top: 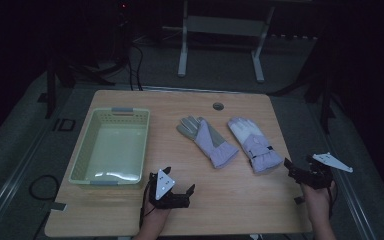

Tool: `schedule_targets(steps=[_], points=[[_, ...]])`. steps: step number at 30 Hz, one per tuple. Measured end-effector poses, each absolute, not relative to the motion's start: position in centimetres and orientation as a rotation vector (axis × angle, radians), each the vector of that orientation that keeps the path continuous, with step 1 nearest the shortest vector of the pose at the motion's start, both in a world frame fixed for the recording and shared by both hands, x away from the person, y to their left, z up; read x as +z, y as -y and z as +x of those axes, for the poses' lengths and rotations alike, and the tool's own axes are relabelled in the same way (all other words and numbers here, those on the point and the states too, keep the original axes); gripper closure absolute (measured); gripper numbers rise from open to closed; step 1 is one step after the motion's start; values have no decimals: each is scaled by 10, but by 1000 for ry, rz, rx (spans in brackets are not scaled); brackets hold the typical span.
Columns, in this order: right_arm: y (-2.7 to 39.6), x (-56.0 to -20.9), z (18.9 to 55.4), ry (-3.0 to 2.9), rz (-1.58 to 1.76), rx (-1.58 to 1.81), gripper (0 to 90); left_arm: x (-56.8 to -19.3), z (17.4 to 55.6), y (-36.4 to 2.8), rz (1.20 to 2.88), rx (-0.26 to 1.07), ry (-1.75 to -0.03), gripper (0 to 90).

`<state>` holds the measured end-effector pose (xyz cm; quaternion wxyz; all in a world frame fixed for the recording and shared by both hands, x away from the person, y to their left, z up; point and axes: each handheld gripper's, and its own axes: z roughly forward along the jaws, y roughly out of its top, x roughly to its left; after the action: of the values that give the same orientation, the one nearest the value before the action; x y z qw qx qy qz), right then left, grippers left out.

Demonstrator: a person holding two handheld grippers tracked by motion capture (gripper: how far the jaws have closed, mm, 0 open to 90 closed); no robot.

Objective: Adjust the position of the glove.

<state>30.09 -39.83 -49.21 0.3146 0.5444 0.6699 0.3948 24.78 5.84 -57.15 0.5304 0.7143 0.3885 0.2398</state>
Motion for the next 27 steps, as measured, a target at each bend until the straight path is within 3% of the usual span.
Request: schedule_targets(steps=[17, 27], points=[[359, -457, 319, -1998, 1330, 1046, 157, -571, 247, -57, 1716, 577, -924, 1], [325, -446, 330, -2100, 1214, 1114, 109, -571, 248, -58, 1714, 573, -926, 2]])
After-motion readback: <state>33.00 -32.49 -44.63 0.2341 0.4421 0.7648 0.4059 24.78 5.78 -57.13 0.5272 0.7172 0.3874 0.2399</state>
